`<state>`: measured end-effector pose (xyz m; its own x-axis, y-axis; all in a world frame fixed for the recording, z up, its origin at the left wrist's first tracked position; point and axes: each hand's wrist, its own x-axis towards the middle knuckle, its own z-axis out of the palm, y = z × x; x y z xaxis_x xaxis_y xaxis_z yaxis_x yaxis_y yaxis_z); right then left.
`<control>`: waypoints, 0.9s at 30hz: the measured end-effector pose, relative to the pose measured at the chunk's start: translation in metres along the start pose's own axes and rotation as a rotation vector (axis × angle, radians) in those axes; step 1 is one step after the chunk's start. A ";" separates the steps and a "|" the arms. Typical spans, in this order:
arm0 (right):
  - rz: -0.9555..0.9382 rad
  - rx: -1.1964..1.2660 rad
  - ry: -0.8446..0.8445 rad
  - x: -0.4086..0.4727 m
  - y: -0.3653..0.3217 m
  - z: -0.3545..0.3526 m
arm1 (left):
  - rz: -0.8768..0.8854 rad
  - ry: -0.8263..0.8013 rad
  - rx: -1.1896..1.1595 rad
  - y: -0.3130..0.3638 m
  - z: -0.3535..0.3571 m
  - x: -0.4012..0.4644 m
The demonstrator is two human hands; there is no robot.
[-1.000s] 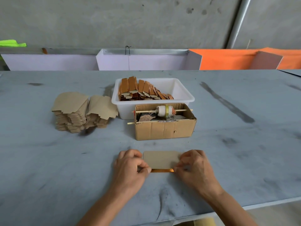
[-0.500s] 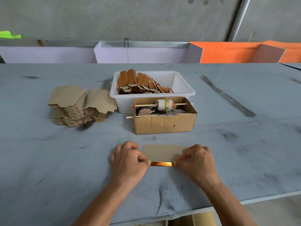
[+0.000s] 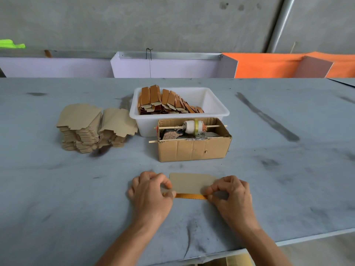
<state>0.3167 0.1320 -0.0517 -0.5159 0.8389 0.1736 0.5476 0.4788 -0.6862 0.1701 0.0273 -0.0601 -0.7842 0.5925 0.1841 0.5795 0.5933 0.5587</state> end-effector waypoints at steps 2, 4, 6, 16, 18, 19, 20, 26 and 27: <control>-0.158 -0.104 0.125 -0.006 0.000 0.004 | 0.159 0.042 0.024 0.004 -0.002 -0.005; -0.357 -0.253 0.240 -0.008 -0.002 0.007 | 0.394 0.056 0.008 0.008 -0.003 -0.009; -0.507 -0.375 0.278 -0.010 -0.007 0.007 | 0.588 0.061 0.079 0.015 -0.006 -0.014; -0.613 -0.533 0.234 -0.019 -0.013 0.018 | 0.690 -0.003 0.302 0.017 -0.012 -0.032; -0.660 -0.509 0.210 -0.017 -0.013 0.016 | 0.692 -0.004 0.315 0.017 -0.012 -0.032; -0.675 -0.506 0.183 -0.016 -0.014 0.015 | 0.683 -0.004 0.324 0.015 -0.013 -0.032; -0.687 -0.515 0.165 -0.014 -0.015 0.014 | 0.681 0.015 0.333 0.013 -0.012 -0.032; -0.647 -0.497 0.113 -0.011 -0.012 0.009 | 0.682 0.083 0.269 -0.001 -0.011 -0.027; -0.631 -0.478 0.095 -0.013 -0.011 0.007 | 0.664 0.079 0.239 -0.003 -0.013 -0.026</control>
<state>0.3125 0.1140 -0.0511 -0.7763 0.3802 0.5028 0.4050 0.9121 -0.0643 0.1861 0.0034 -0.0560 -0.2571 0.8345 0.4873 0.9663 0.2290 0.1176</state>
